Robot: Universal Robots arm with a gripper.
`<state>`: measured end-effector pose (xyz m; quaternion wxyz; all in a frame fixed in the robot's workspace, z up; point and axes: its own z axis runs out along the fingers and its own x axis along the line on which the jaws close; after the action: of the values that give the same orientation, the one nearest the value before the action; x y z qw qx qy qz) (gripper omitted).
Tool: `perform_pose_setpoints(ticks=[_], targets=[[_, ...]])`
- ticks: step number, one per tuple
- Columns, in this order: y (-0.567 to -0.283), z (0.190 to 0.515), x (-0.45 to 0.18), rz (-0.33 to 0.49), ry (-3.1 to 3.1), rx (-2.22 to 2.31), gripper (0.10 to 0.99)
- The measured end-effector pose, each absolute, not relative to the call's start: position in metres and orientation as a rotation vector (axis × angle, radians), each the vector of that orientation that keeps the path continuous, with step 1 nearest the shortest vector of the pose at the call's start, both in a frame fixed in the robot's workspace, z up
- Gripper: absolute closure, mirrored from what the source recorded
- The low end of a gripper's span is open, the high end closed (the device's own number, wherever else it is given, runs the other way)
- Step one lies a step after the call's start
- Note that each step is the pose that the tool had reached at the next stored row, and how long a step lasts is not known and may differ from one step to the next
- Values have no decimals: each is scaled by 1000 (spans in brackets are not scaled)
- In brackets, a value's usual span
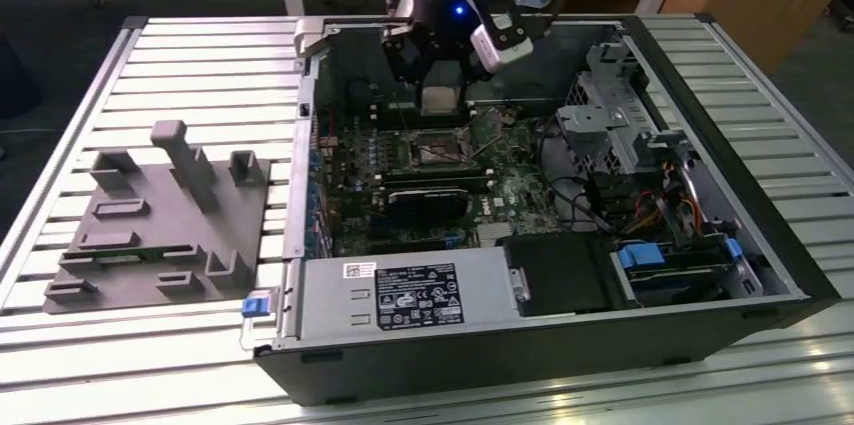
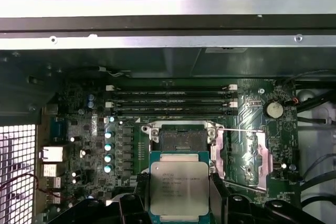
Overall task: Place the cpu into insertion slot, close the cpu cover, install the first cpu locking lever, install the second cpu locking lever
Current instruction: 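Place the cpu into insertion slot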
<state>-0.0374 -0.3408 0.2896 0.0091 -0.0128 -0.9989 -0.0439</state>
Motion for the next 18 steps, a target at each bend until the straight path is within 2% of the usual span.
perform_pose_setpoints(ticks=[18], targets=[[-340,277,-32,-137,-3120,-62,545]])
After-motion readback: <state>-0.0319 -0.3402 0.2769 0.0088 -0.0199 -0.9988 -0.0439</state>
